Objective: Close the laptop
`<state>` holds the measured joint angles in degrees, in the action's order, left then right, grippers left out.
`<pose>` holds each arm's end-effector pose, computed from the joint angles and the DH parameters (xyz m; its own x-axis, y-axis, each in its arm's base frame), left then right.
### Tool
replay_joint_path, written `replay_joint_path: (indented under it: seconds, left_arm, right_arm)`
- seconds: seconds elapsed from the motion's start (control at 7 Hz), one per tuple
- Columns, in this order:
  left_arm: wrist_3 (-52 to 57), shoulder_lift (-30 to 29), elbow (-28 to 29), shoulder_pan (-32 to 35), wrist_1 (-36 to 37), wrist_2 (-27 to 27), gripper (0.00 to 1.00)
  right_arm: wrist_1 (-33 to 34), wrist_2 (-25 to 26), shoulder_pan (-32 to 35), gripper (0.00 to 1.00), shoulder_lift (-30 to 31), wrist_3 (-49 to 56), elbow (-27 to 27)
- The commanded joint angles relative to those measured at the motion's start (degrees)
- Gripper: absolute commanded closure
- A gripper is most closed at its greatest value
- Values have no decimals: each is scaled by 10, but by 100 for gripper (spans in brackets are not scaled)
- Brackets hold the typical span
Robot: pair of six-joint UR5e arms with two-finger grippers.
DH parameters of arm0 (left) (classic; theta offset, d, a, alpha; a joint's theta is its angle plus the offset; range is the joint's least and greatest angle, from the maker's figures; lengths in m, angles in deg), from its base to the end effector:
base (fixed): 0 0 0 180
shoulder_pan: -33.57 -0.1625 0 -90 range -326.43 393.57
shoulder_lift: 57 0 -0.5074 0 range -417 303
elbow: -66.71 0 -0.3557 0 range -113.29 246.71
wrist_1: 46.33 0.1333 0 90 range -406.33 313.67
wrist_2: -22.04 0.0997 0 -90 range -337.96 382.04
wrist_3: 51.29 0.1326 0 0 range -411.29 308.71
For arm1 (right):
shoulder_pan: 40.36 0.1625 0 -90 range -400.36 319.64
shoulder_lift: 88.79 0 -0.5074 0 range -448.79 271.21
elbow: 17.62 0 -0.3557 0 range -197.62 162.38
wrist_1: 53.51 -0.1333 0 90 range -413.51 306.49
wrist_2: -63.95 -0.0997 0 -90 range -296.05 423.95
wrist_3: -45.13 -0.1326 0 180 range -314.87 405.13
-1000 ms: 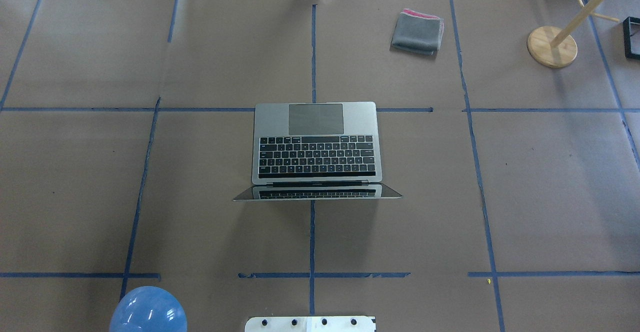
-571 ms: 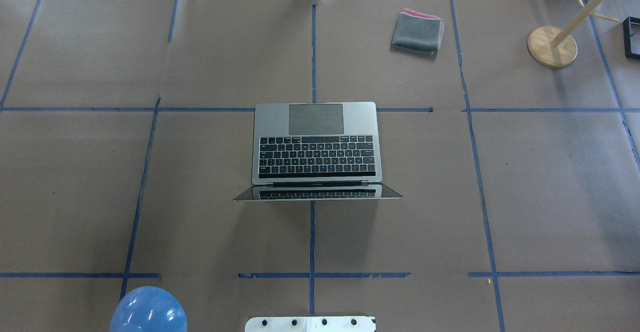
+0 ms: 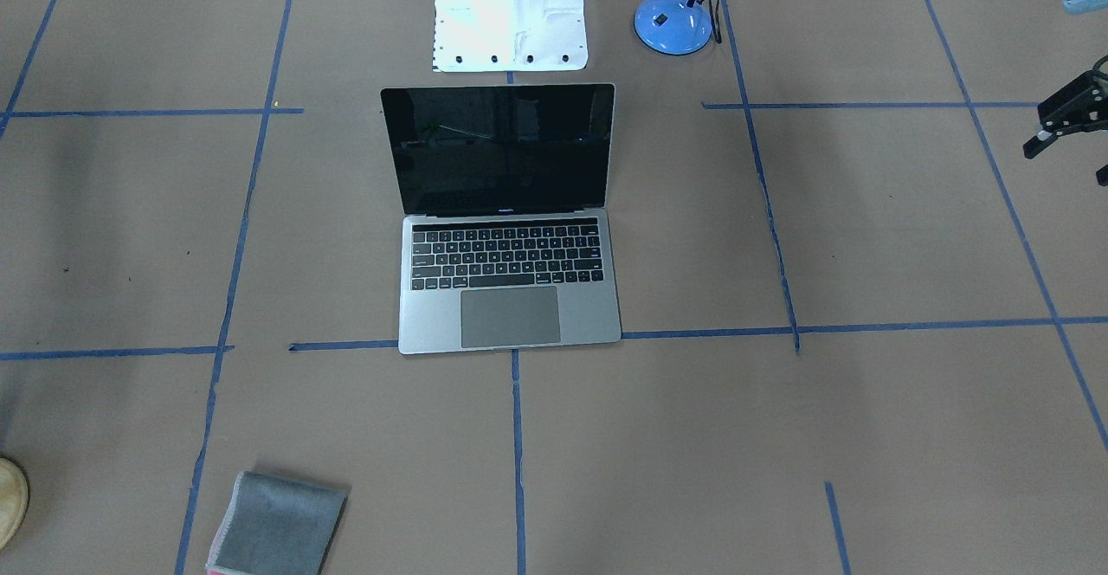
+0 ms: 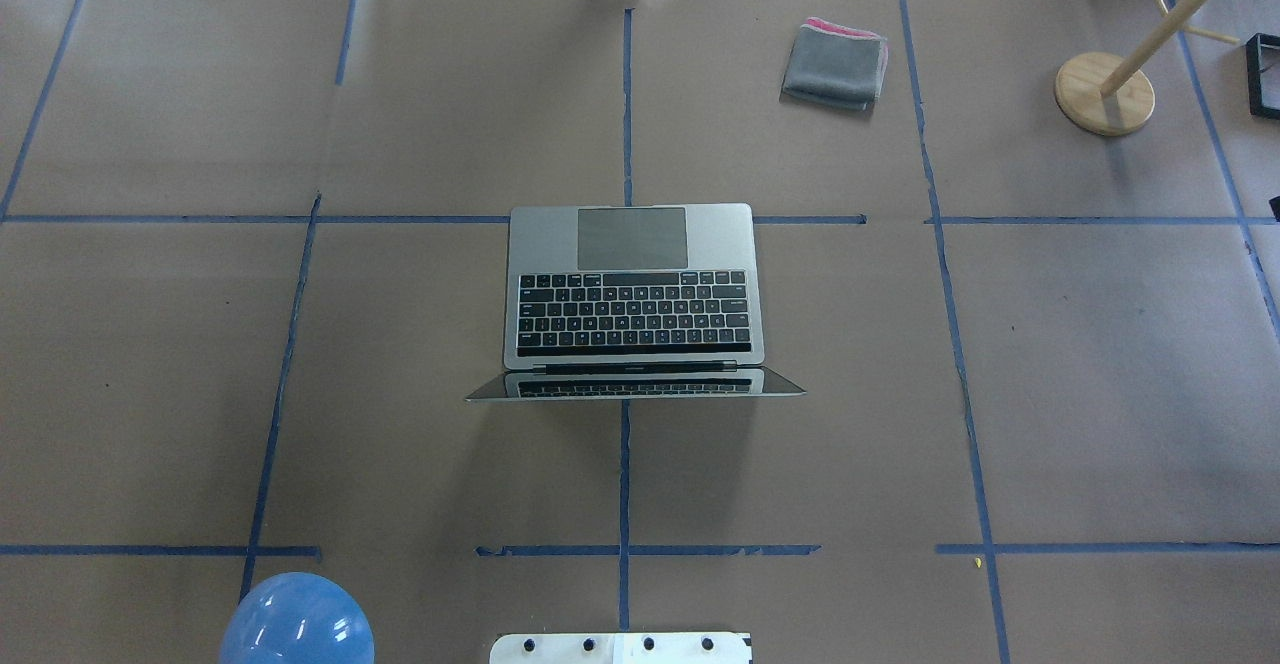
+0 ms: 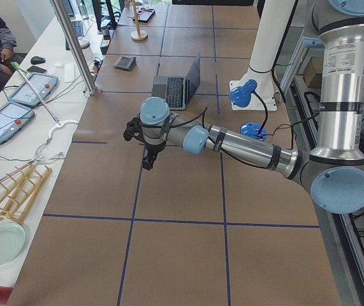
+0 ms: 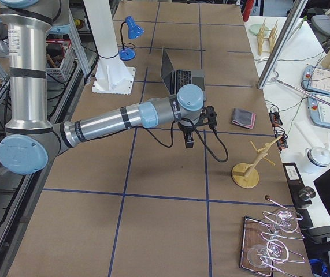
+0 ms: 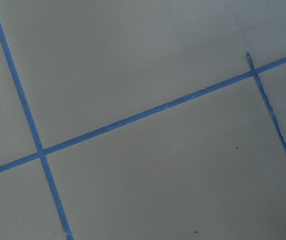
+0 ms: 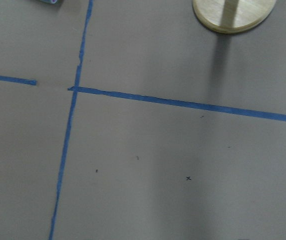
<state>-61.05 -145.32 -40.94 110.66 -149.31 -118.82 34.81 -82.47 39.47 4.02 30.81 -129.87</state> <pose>0.0719 -0.4502 0.5968 0.5568 0.3550 -0.7509 -0.1026 0.9265 0.3620 -0.0535 -0.4273 0.5834 0.5169 -0.1538 0.8421 0.0380 0.9869 0.1569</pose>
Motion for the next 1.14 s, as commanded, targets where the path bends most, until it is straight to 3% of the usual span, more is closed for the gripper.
replay_joint_path:
  seconds: [0.0,0.14,0.43,0.57,0.86,1.0]
  left_arm:
    - [-135,1,-9,-93,-107,1,0]
    - [-162,0,-10,-126,-135,-4,0]
    - [-276,0,-33,-181,-178,-3,0]
    - [-339,1,-41,-215,-213,-2,0]
    - [-506,-28,-41,-330,-288,2,0]
    - [-538,-58,-35,-384,-289,10,0]
  right_arm:
    - [-207,16,-98,1,13,-248,-14]
    - [-327,72,-173,1,15,-394,-14]
    - [-474,197,-319,1,38,-540,-15]
    - [-506,245,-381,1,43,-568,-17]
    - [-510,267,-453,1,46,-569,-36]
    - [-510,274,-473,5,45,-570,-45]
